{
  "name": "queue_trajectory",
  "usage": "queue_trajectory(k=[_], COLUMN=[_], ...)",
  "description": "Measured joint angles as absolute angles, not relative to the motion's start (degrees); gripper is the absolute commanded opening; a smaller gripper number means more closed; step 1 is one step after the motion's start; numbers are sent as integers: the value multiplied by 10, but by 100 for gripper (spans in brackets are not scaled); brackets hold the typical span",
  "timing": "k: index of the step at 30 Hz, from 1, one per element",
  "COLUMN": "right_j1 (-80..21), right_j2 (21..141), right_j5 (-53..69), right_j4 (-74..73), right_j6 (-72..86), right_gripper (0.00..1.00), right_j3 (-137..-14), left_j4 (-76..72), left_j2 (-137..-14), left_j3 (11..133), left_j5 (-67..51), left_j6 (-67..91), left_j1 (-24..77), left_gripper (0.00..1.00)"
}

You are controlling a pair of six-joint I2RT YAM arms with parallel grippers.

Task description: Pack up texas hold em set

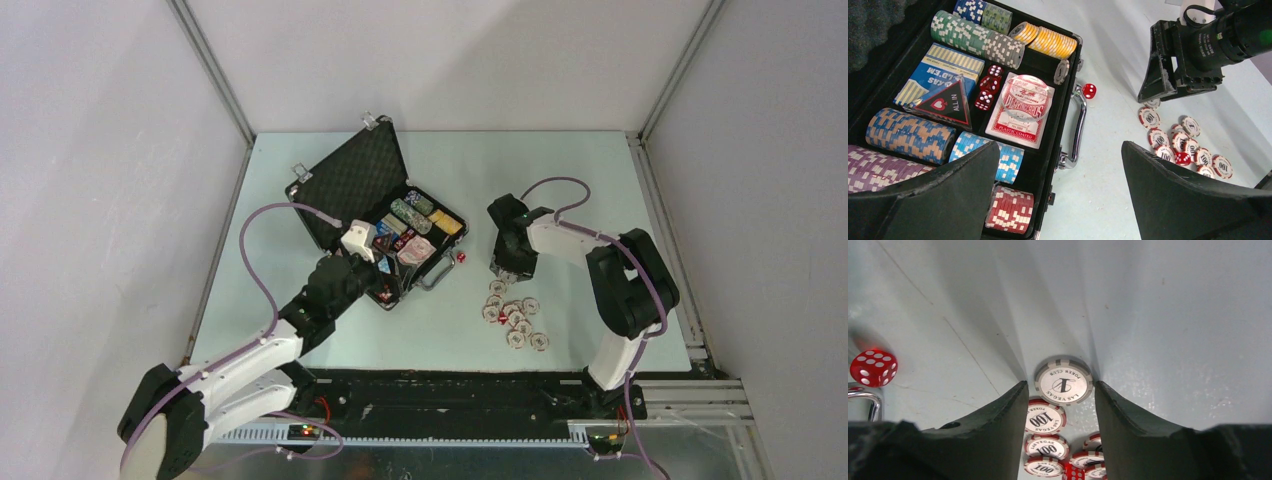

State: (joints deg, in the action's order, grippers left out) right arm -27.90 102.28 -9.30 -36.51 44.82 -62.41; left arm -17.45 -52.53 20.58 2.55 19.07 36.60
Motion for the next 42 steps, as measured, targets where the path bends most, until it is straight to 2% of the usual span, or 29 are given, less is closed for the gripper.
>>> queue_trajectory(k=[4, 17, 29, 31, 33, 34, 36, 38, 42], right_j1=[-287, -286, -305, -307, -309, -309, -310, -310, -310], right_j2=[1029, 1034, 986, 963, 942, 935, 929, 931, 952], right_j5=[-95, -97, -62, -50, -39, -36, -35, -43, -72], right_j4=[-367, -379, -383, -380, -377, -375, -376, -379, -396], right_j6=[455, 457, 445, 446, 451, 454, 458, 461, 459], right_gripper=[57, 35, 33, 38, 53, 66, 83, 87, 86], right_j3=[-631, -637, -641, -641, -641, -641, -642, -642, -643], left_j4=[-175, -175, -220, -245, -257, -260, -260, -256, -245], left_j2=[-523, -520, -503, -522, -544, -555, -571, -573, -572], left_j3=[206, 206, 193, 194, 195, 196, 198, 201, 220], left_j5=[25, 23, -1, -23, -34, -34, -31, -27, -21], left_j6=[191, 191, 235, 258, 276, 284, 291, 292, 290], left_j1=[366, 366, 366, 367, 373, 381, 406, 430, 448], left_gripper=[100, 100, 100, 100, 100, 100, 100, 100, 100])
